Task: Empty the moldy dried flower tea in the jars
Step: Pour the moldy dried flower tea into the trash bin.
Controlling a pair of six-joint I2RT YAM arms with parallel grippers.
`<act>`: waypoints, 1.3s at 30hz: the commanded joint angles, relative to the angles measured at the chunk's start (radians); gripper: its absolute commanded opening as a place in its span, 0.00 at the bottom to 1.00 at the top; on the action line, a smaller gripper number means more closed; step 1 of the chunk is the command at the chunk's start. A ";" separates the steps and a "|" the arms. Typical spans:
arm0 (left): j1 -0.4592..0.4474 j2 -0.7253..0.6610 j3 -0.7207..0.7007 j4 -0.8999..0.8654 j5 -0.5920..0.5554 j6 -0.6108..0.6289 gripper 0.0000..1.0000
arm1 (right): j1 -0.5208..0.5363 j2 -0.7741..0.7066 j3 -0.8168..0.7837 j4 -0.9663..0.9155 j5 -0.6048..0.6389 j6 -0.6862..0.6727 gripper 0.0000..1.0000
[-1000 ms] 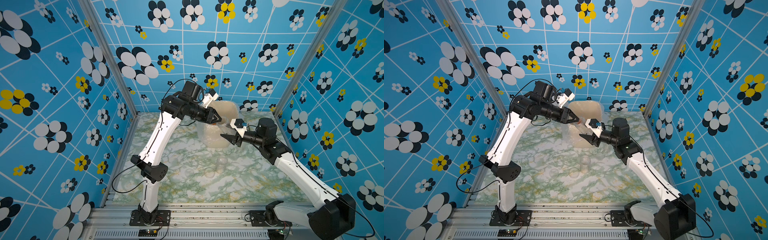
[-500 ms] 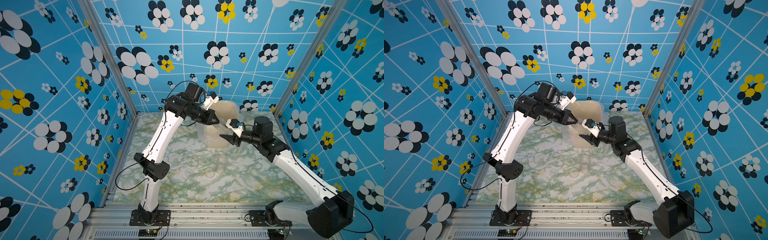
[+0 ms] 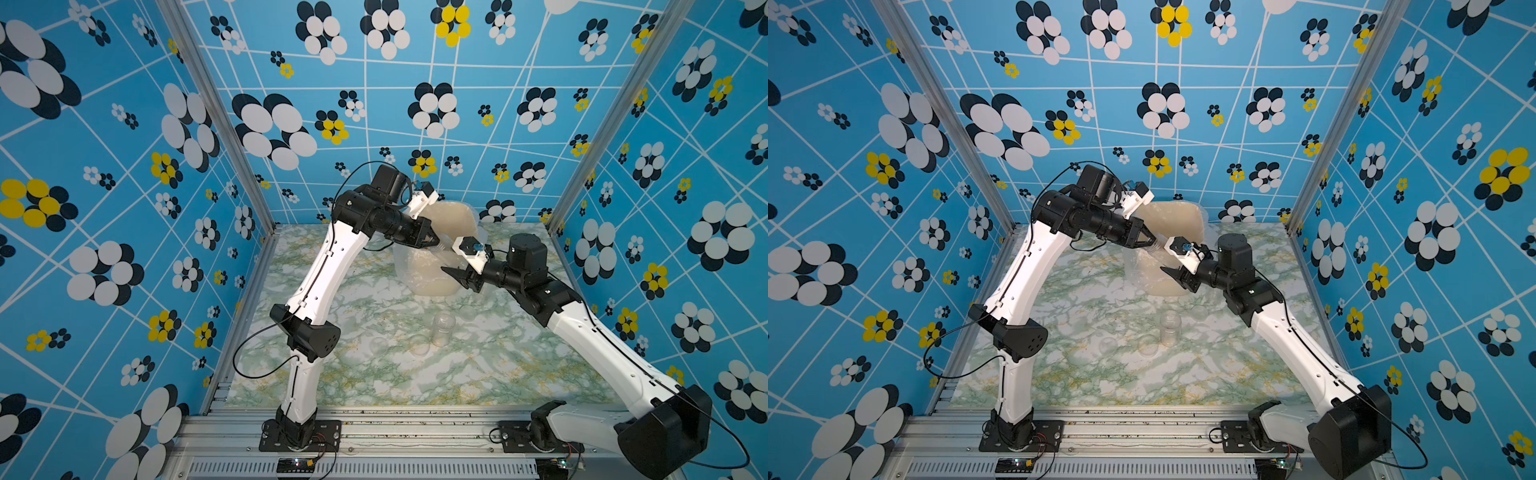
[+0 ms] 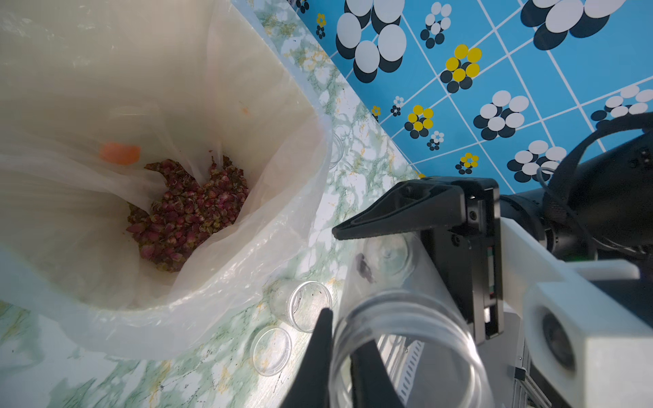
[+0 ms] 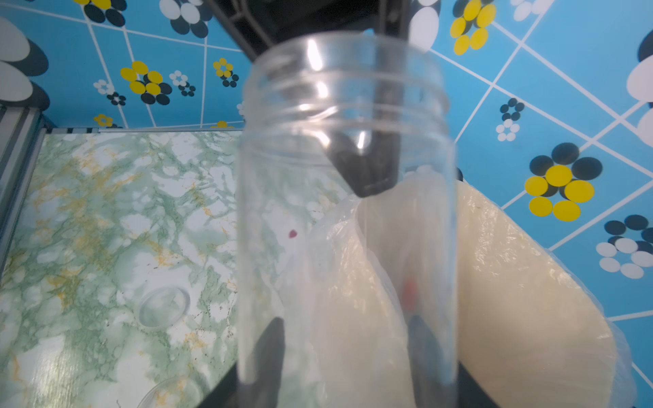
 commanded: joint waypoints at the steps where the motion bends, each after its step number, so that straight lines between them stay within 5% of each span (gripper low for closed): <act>1: 0.020 0.002 0.019 0.088 0.050 -0.058 0.00 | 0.010 -0.048 -0.027 0.051 0.047 0.048 0.87; 4: 0.026 -0.001 0.018 0.112 0.046 -0.066 0.00 | 0.004 -0.076 -0.051 0.064 0.053 0.076 0.98; 12: 0.051 -0.009 -0.007 0.192 0.025 -0.107 0.00 | -0.037 -0.173 -0.158 0.186 0.104 0.294 0.99; 17: 0.078 -0.049 -0.093 0.300 0.007 -0.150 0.00 | -0.056 -0.268 -0.298 0.373 0.169 0.621 0.99; 23: 0.102 -0.097 -0.213 0.452 -0.002 -0.218 0.00 | -0.055 -0.264 -0.396 0.719 0.231 1.296 0.99; 27: 0.111 -0.122 -0.288 0.544 -0.003 -0.271 0.00 | -0.055 -0.211 -0.347 0.715 0.349 1.666 0.99; 39: 0.111 -0.176 -0.412 0.723 0.033 -0.394 0.00 | -0.055 -0.090 -0.206 0.666 0.420 1.991 0.99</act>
